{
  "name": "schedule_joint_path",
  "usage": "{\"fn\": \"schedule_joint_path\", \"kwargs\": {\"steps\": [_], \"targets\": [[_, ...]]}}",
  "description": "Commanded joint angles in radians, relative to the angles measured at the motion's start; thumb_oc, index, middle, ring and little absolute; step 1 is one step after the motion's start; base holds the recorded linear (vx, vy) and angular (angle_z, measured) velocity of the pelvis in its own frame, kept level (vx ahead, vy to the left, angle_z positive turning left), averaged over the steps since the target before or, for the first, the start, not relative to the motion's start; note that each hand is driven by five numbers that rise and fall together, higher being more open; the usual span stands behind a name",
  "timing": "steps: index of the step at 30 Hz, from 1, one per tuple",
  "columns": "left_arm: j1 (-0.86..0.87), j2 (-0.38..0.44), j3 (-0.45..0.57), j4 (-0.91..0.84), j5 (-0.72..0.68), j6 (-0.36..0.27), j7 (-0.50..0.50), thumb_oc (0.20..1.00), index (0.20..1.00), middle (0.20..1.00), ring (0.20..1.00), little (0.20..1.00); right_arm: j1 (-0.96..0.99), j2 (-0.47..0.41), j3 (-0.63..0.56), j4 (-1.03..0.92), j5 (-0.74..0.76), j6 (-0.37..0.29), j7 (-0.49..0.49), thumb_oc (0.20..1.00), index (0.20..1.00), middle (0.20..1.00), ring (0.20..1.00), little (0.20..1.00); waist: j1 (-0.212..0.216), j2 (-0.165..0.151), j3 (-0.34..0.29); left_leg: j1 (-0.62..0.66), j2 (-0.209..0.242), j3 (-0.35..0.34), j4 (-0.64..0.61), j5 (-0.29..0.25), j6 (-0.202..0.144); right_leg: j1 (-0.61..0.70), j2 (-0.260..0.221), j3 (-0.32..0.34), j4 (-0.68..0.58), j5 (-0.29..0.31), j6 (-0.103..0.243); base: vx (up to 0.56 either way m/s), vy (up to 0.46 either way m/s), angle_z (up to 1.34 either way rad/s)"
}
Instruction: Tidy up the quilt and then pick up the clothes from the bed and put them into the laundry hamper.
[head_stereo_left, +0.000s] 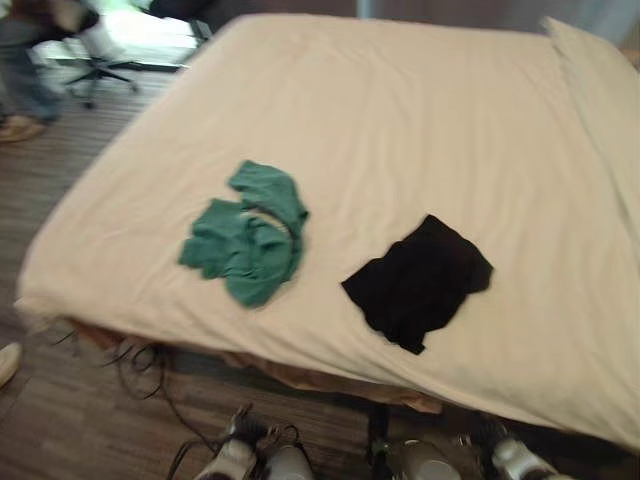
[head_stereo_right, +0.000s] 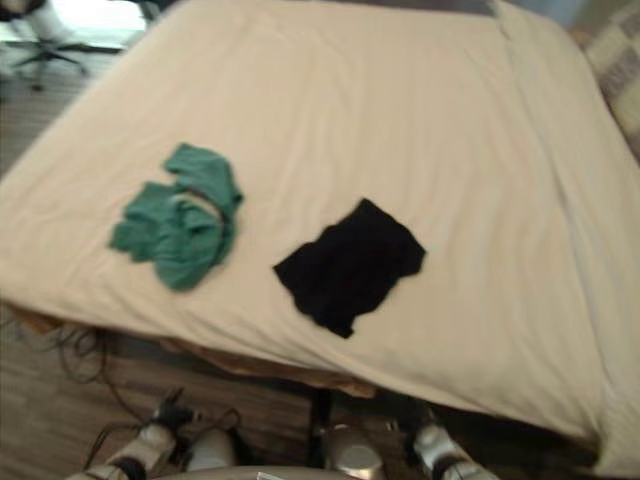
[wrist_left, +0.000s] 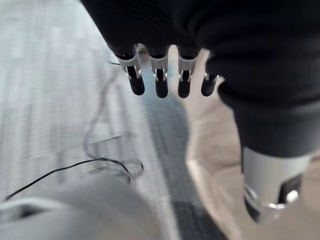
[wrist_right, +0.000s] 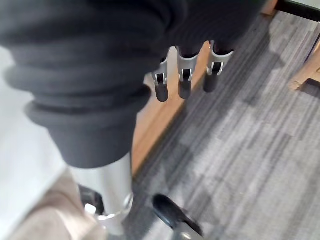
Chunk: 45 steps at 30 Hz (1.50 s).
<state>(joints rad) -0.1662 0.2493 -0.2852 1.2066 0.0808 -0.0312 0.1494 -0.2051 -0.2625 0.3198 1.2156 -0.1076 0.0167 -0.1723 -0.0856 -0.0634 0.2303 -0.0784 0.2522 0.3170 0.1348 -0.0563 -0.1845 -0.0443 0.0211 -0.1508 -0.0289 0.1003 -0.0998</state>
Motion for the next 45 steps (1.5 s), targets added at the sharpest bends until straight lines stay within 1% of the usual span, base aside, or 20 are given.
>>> {"fn": "schedule_joint_path", "kwargs": {"steps": [1, 7, 9, 10, 12, 14, 15, 16, 17, 20, 22, 27, 29, 31, 32, 34, 35, 39, 41, 45], "targets": [[-0.075, 0.014, -0.022, 0.016, -0.003, -0.016, 0.0, 1.0, 1.0, 1.0, 1.0, 1.0, 0.008, -0.039, -0.01, 0.005, 0.0, 0.008, -0.01, 1.0, 1.0, 1.0, 1.0, 1.0, -0.006, 0.006, 0.051, 0.091, 0.002, -0.112, -0.074, 0.06, 0.022, 0.011, -0.135, 0.0, 0.024, -0.097, 0.233, 0.12, 0.355, -1.13], [-0.09, 0.017, -0.056, 0.013, 0.05, -0.009, -0.013, 1.0, 1.0, 1.0, 1.0, 1.0, 0.039, -0.016, -0.016, 0.004, -0.042, 0.021, 0.006, 1.0, 1.0, 1.0, 1.0, 1.0, -0.042, -0.001, 0.017, 0.174, -0.048, -0.092, -0.143, 0.014, 0.045, -0.01, -0.184, 0.044, 0.046, -0.046, 0.278, 0.0, 0.383, -0.46], [-0.101, 0.026, -0.059, 0.011, 0.057, -0.007, -0.012, 1.0, 1.0, 1.0, 1.0, 1.0, 0.034, 0.003, -0.002, -0.005, -0.046, 0.022, 0.011, 1.0, 1.0, 1.0, 1.0, 1.0, -0.044, -0.018, 0.022, 0.191, -0.08, -0.071, -0.171, 0.012, 0.064, -0.03, -0.203, 0.068, 0.053, -0.004, 0.304, -0.1, 0.242, -0.03], [-0.104, 0.029, -0.054, 0.011, 0.055, -0.006, -0.011, 1.0, 1.0, 1.0, 1.0, 1.0, 0.03, 0.012, 0.007, -0.009, -0.054, 0.024, 0.013, 1.0, 1.0, 1.0, 1.0, 1.0, -0.044, -0.03, 0.031, 0.2, -0.096, -0.053, -0.183, 0.011, 0.073, -0.047, -0.219, 0.077, 0.057, 0.056, 0.327, -0.16, 0.253, -0.2], [-0.107, 0.038, -0.053, 0.011, 0.054, -0.008, -0.01, 1.0, 1.0, 1.0, 1.0, 1.0, 0.017, 0.025, 0.03, -0.012, -0.071, 0.023, 0.014, 1.0, 1.0, 1.0, 1.0, 1.0, -0.032, -0.03, 0.046, 0.203, -0.106, -0.026, -0.193, 0.016, 0.085, -0.079, -0.227, 0.064, 0.063, 0.086, 0.339, -0.2, 0.176, -0.4], [-0.101, 0.045, -0.05, 0.017, 0.059, -0.01, -0.009, 1.0, 1.0, 1.0, 1.0, 1.0, 0.005, 0.033, 0.055, -0.027, -0.088, 0.018, 0.019, 1.0, 1.0, 1.0, 1.0, 1.0, -0.015, -0.017, 0.061, 0.191, -0.11, -0.02, -0.193, 0.025, 0.098, -0.079, -0.223, 0.029, 0.117, 0.04, 0.326, -0.28, 0.196, -0.4], [-0.094, 0.049, -0.045, 0.024, 0.06, -0.007, -0.012, 1.0, 1.0, 1.0, 1.0, 1.0, 0.001, 0.036, 0.064, -0.03, -0.093, 0.015, 0.021, 1.0, 1.0, 1.0, 1.0, 1.0, 0.003, -0.006, 0.064, 0.165, -0.122, -0.027, -0.193, 0.044, 0.115, -0.061, -0.199, 0.027, 0.208, -0.017, 0.311, -0.24, 0.148, -0.19], [-0.094, 0.049, -0.045, 0.024, 0.06, -0.007, -0.012, 1.0, 1.0, 1.0, 1.0, 1.0, 0.0, 0.036, 0.064, -0.03, -0.093, 0.015, 0.021, 1.0, 1.0, 1.0, 1.0, 1.0, 0.003, -0.007, 0.062, 0.162, -0.122, -0.027, -0.193, 0.046, 0.115, -0.064, -0.199, 0.028, 0.207, -0.016, 0.31, -0.32, 0.152, -0.09], [-0.077, 0.051, -0.03, 0.032, 0.055, -0.001, -0.011, 1.0, 1.0, 1.0, 1.0, 1.0, -0.003, 0.039, 0.07, -0.036, -0.09, 0.007, 0.019, 1.0, 1.0, 1.0, 1.0, 1.0, 0.022, 0.008, 0.061, 0.141, -0.127, -0.034, -0.197, 0.064, 0.128, -0.045, -0.162, 0.039, 0.322, -0.087, 0.297, -0.16, 0.05, -0.01], [-0.056, 0.052, -0.009, 0.037, 0.051, 0.001, -0.001, 1.0, 1.0, 1.0, 1.0, 1.0, 0.0, 0.037, 0.074, -0.04, -0.087, 0.002, 0.017, 1.0, 1.0, 1.0, 1.0, 1.0, 0.047, 0.007, 0.05, 0.11, -0.138, -0.039, -0.198, 0.082, 0.127, 0.008, -0.134, 0.04, 0.31, -0.137, 0.278, -0.2, -0.041, 0.09], [-0.04, 0.042, 0.011, 0.045, 0.027, -0.001, -0.008, 1.0, 1.0, 1.0, 1.0, 1.0, -0.012, 0.03, 0.083, -0.044, -0.091, 0.007, 0.017, 1.0, 1.0, 1.0, 1.0, 1.0, 0.086, -0.005, 0.034, 0.067, -0.143, -0.045, -0.196, 0.116, 0.111, 0.091, -0.12, 0.012, 0.153, -0.189, 0.238, -0.15, -0.194, 0.08], [-0.019, 0.003, 0.024, 0.051, 0.001, -0.01, -0.01, 1.0, 1.0, 1.0, 1.0, 1.0, -0.043, 0.006, 0.1, -0.023, -0.106, 0.01, 0.016, 1.0, 1.0, 1.0, 1.0, 1.0, 0.102, 0.011, 0.039, 0.0, -0.138, -0.053, -0.17, 0.156, 0.096, 0.12, -0.108, 0.007, 0.025, -0.187, 0.22, -0.19, -0.14, -0.06], [-0.027, -0.01, 0.018, 0.051, -0.006, -0.01, -0.01, 1.0, 1.0, 1.0, 1.0, 1.0, -0.047, -0.017, 0.102, 0.0, -0.128, 0.018, 0.009, 1.0, 1.0, 1.0, 1.0, 1.0, 0.101, 0.019, 0.057, -0.036, -0.128, -0.065, -0.124, 0.163, 0.069, 0.116, -0.112, -0.007, 0.015, -0.175, 0.209, -0.28, -0.068, 0.05], [-0.035, -0.014, 0.015, 0.052, -0.01, -0.007, -0.014, 1.0, 1.0, 1.0, 1.0, 1.0, -0.044, -0.027, 0.093, 0.015, -0.127, 0.025, 0.007, 1.0, 1.0, 1.0, 1.0, 1.0, 0.096, 0.011, 0.064, -0.028, -0.125, -0.066, -0.06, 0.12, 0.064, 0.111, -0.129, -0.028, 0.012, -0.159, 0.209, -0.25, -0.006, 0.31], [-0.034, -0.017, 0.016, 0.048, -0.007, -0.009, -0.015, 1.0, 1.0, 1.0, 1.0, 1.0, -0.033, -0.023, 0.076, 0.017, -0.111, 0.026, 0.008, 1.0, 1.0, 1.0, 1.0, 1.0, 0.076, -0.003, 0.06, 0.014, -0.125, -0.075, 0.008, 0.036, 0.066, 0.101, -0.155, -0.041, 0.021, -0.141, 0.213, -0.19, 0.056, 0.25], [-0.03, -0.019, 0.012, 0.045, -0.005, -0.008, -0.015, 1.0, 1.0, 1.0, 1.0, 1.0, -0.026, -0.022, 0.07, 0.017, -0.104, 0.025, 0.012, 1.0, 1.0, 1.0, 1.0, 1.0, 0.064, 0.002, 0.05, 0.048, -0.122, -0.081, -0.006, 0.027, 0.063, 0.092, -0.154, -0.042, 0.025, -0.138, 0.215, -0.07, 0.088, 0.13], [-0.016, -0.018, 0.011, 0.046, 0.006, -0.001, -0.015, 1.0, 1.0, 1.0, 1.0, 1.0, -0.003, -0.015, 0.05, 0.019, -0.085, 0.024, 0.015, 1.0, 1.0, 1.0, 1.0, 1.0, 0.041, 0.023, 0.018, 0.117, -0.121, -0.088, -0.08, 0.02, 0.069, 0.075, -0.14, -0.048, 0.033, -0.138, 0.218, 0.01, 0.08, 0.08], [-0.017, -0.013, 0.014, 0.049, 0.01, 0.002, -0.011, 1.0, 1.0, 1.0, 1.0, 1.0, 0.009, -0.01, 0.022, 0.014, -0.054, 0.023, 0.006, 1.0, 1.0, 1.0, 1.0, 1.0, 0.028, 0.032, 0.006, 0.143, -0.116, -0.068, -0.147, 0.041, 0.069, 0.061, -0.137, -0.053, 0.041, -0.135, 0.22, -0.01, 0.084, 0.19], [0.023, -0.003, 0.082, 0.077, -0.01, 0.013, 0.009, 1.0, 1.0, 1.0, 1.0, 1.0, 0.044, -0.01, -0.071, 0.023, 0.036, 0.02, -0.026, 1.0, 1.0, 1.0, 1.0, 1.0, 0.018, 0.035, -0.021, 0.191, -0.125, -0.044, -0.222, 0.049, 0.073, 0.068, -0.142, -0.056, 0.022, -0.109, 0.236, 0.04, 0.078, 0.25], [0.089, 0.018, 0.197, 0.128, -0.069, 0.025, 0.039, 1.0, 1.0, 1.0, 1.0, 1.0, 0.078, -0.041, -0.167, 0.007, 0.1, 0.01, -0.061, 1.0, 1.0, 1.0, 1.0, 1.0, 0.016, 0.036, -0.021, 0.198, -0.124, -0.041, -0.222, 0.048, 0.073, 0.079, -0.15, -0.057, 0.009, -0.095, 0.245, -0.01, 0.046, -0.09]]}}
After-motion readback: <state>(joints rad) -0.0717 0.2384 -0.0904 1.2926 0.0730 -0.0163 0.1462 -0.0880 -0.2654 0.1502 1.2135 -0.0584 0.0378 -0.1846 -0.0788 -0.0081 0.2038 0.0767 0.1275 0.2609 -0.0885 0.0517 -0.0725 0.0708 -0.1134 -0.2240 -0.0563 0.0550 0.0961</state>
